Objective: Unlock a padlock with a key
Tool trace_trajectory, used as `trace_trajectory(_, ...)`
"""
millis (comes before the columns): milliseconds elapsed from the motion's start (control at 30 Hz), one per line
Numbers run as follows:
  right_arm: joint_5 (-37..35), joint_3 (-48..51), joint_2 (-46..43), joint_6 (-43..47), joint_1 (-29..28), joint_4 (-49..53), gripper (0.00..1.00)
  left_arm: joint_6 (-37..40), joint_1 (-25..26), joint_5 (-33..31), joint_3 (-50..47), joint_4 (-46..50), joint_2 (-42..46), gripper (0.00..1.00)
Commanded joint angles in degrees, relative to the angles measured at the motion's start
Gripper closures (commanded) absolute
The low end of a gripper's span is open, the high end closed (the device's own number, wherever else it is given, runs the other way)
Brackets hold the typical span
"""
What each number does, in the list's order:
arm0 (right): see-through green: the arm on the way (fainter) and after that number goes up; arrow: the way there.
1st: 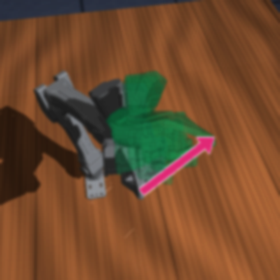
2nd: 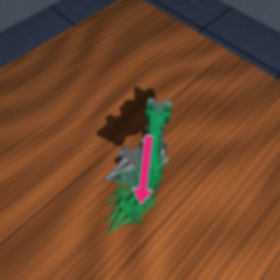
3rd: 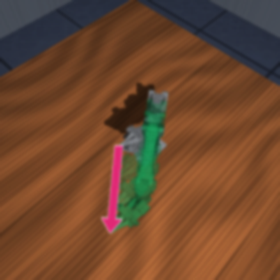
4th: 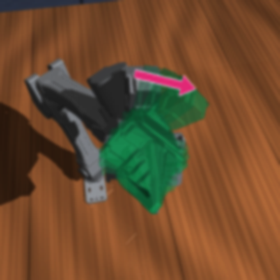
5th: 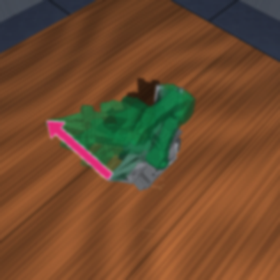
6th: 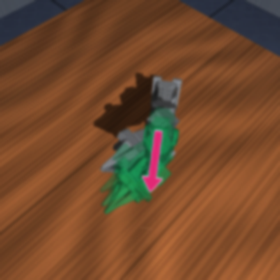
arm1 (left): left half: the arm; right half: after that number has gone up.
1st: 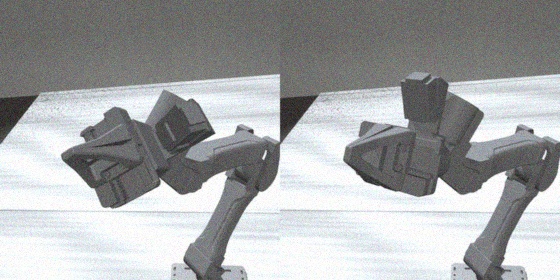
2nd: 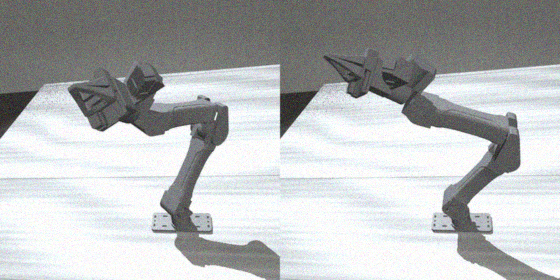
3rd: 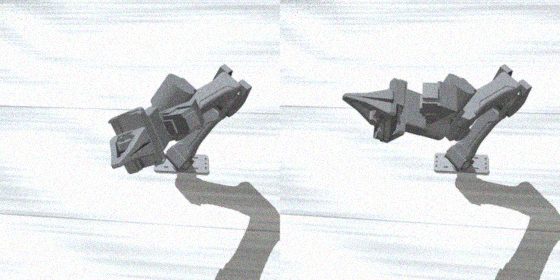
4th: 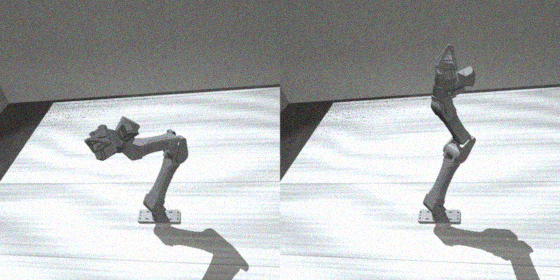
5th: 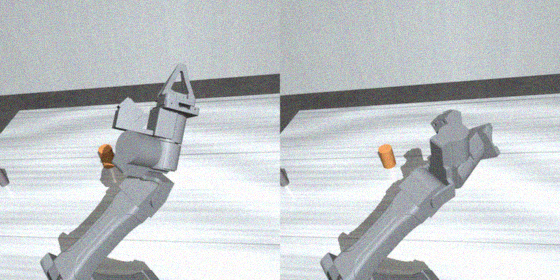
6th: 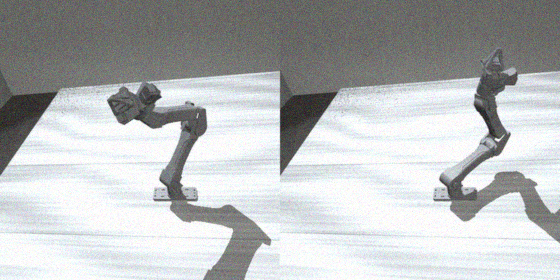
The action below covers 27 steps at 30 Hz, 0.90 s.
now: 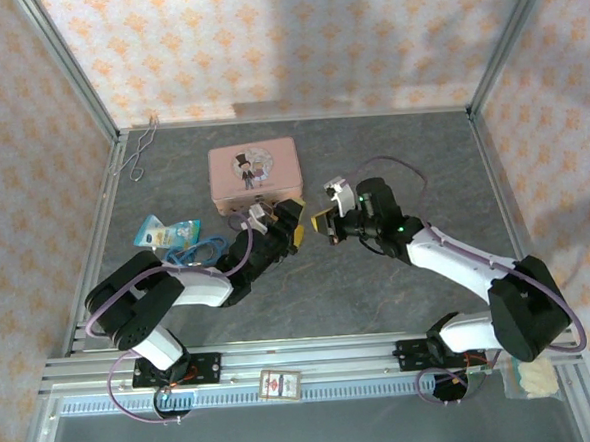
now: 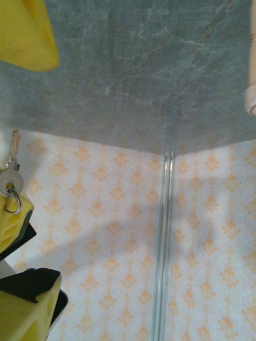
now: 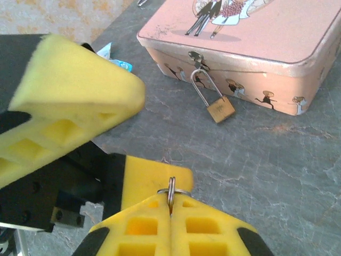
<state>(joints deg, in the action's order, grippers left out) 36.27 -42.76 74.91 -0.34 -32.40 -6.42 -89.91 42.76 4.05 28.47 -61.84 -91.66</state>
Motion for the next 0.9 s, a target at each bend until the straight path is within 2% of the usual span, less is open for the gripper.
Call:
trace_trajectory(0, 1.13, -0.88, 0.70, -0.57, -0.72, -4.14, 1.00, -6.94, 0.30, 1.42, 1.88, -6.89, -0.81, 0.07)
trace_trajectory(200, 3.12, -0.58, 0.98, -1.07, -1.21, -6.68, 1.00, -9.32, 0.30, 2.71, 3.37, -8.04, -2.35, 0.07)
trace_trajectory(467, 3.11, 0.29, 0.12, 0.03, -1.87, -5.91, 1.00, -12.75, 0.04, 3.96, 3.66, -14.96, -5.97, 0.11)
trace_trajectory(867, 1.28, 2.42, -2.56, 1.99, -1.93, -2.41, 1.00, -10.83, -0.58, 2.82, 2.21, -12.15, -2.74, 0.14)
